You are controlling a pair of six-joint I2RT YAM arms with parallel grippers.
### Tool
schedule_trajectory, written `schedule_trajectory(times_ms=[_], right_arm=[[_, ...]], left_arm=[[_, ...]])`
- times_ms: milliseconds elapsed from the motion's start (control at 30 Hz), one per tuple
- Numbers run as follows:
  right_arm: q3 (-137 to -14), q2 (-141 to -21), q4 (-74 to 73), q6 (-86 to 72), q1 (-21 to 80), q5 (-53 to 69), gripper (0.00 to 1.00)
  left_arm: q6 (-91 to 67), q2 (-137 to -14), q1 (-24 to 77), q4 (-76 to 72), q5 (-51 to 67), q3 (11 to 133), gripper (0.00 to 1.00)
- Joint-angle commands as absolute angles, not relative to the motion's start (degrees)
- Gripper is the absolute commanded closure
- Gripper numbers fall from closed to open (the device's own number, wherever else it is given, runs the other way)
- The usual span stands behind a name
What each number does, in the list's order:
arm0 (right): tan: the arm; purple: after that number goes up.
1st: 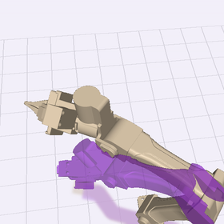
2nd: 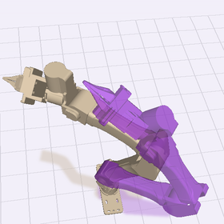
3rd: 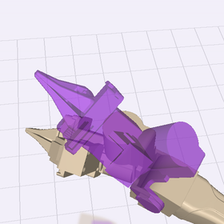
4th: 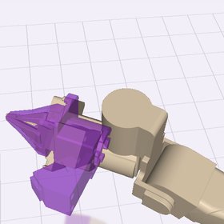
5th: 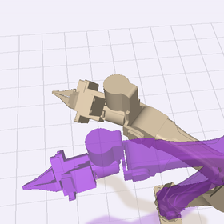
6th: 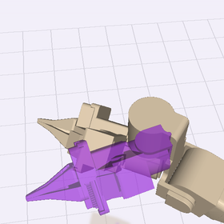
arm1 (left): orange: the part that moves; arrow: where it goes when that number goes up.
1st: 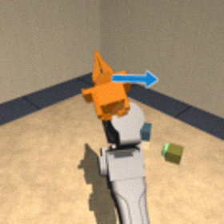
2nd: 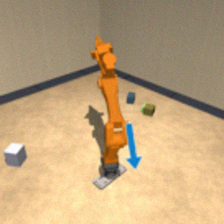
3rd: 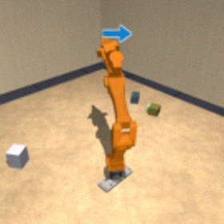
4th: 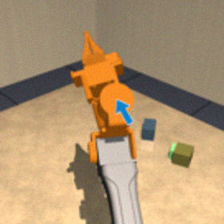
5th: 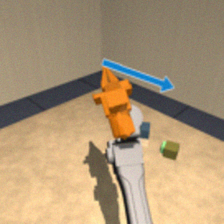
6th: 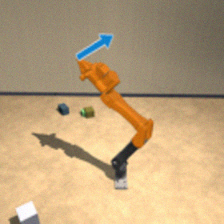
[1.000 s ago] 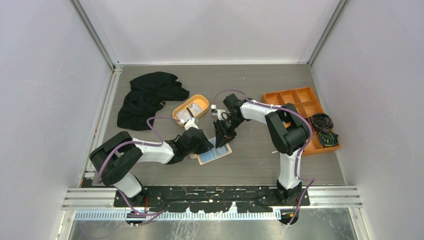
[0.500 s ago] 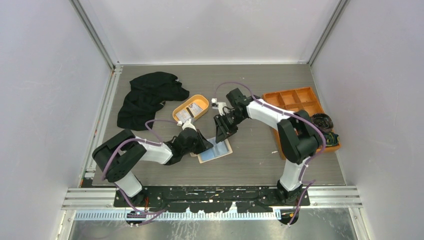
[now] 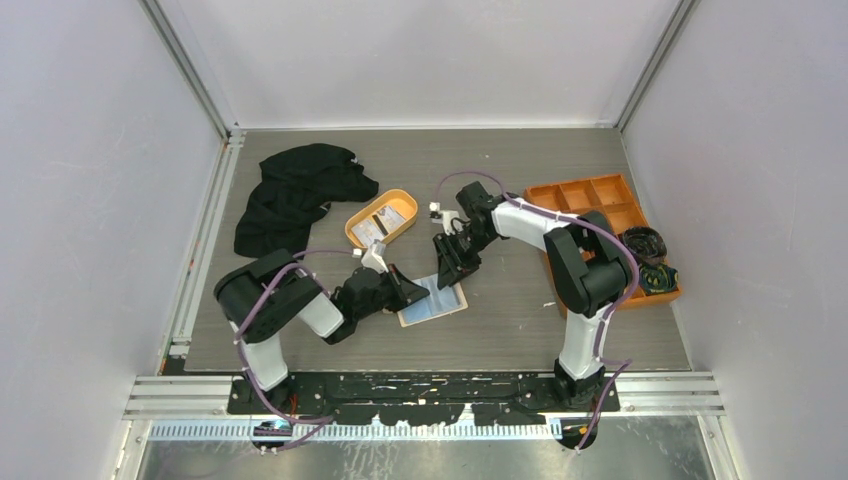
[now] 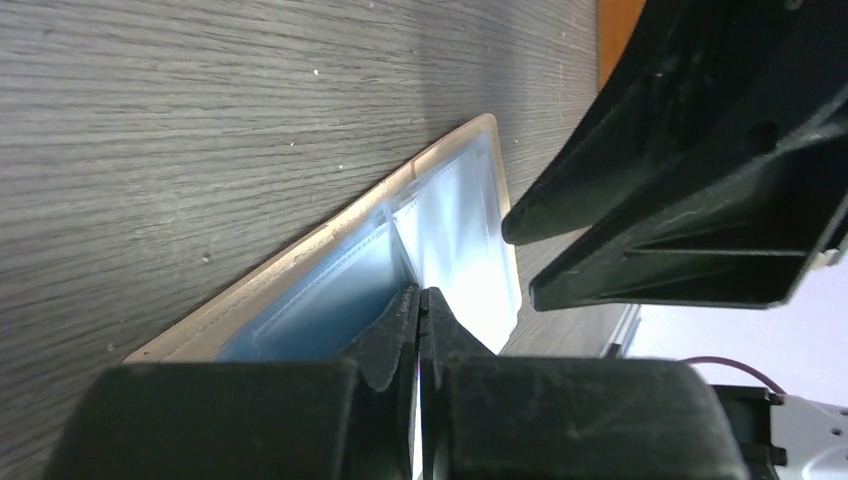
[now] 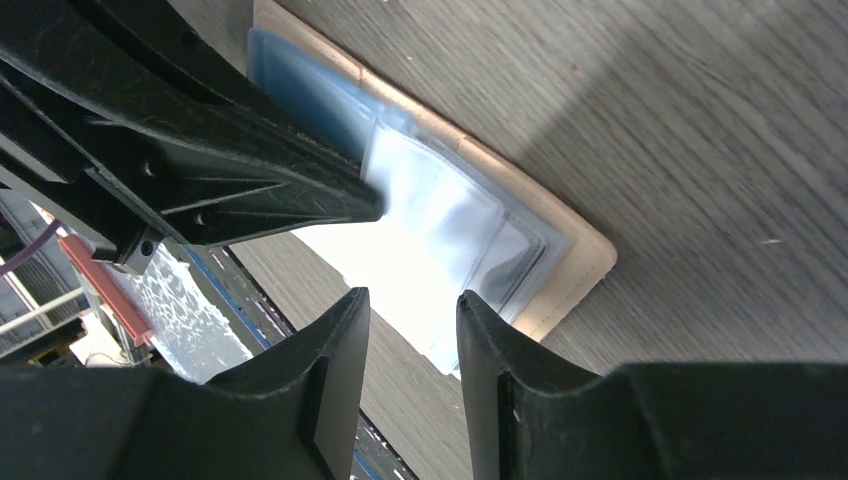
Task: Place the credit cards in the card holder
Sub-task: Turn over the card slot in the card holder.
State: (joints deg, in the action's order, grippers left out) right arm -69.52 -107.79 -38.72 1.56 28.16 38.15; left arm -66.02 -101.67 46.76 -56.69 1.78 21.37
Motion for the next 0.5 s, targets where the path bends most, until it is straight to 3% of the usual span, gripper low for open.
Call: schedule_trajectory(times_ms=[0,467], right_arm=[[-71.2,-108.3,-37.8,0.3,27.8,38.1,0.56],[-72.2,-110.6,-36.9,-0.5,27.7,33.5,0.54]], left_arm=[[-66.9,-106.8,46.0,-69.0,5.8,20.0,1.0],[-67.9,-108.6,45.8,-69.6,6.8,20.6,1.0]])
